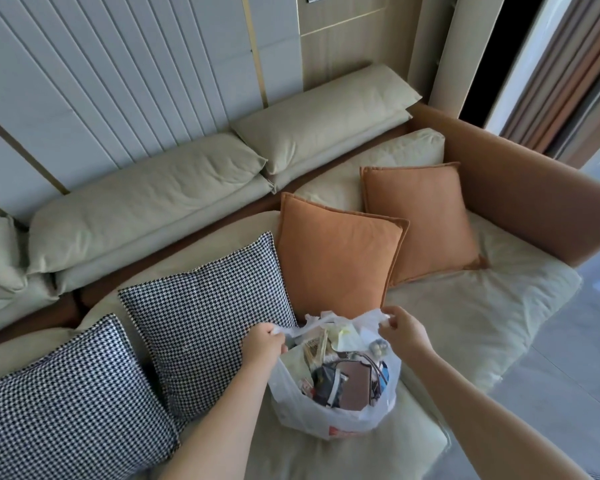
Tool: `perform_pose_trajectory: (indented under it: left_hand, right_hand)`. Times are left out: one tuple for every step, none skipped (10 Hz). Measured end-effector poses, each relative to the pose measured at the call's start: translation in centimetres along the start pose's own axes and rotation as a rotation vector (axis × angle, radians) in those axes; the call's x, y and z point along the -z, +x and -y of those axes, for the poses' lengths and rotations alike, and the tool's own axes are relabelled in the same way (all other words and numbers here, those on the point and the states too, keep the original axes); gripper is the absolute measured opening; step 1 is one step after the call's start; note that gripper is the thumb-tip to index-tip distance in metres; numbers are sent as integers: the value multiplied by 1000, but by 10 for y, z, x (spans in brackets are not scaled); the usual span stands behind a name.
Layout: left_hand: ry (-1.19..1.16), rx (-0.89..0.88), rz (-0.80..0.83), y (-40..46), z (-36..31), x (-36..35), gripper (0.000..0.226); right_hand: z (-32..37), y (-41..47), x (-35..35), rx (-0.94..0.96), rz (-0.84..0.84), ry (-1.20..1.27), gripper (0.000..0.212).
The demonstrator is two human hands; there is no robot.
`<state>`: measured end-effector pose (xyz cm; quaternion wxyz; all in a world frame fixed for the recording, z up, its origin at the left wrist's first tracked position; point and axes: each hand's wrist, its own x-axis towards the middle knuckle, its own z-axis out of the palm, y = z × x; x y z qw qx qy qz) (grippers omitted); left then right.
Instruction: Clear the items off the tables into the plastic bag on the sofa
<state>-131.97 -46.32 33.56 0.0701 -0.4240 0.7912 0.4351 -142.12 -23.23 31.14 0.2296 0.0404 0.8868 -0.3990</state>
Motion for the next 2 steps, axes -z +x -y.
perform_pose_trajectory:
  left_hand:
    - [140, -14, 111, -6, -5, 6, 17]
    - [356, -110, 193, -6, -16, 11, 36]
  right_hand:
    - [6, -9, 1, -2, 47, -88, 46]
    - [22, -21, 5, 70, 48, -316, 47]
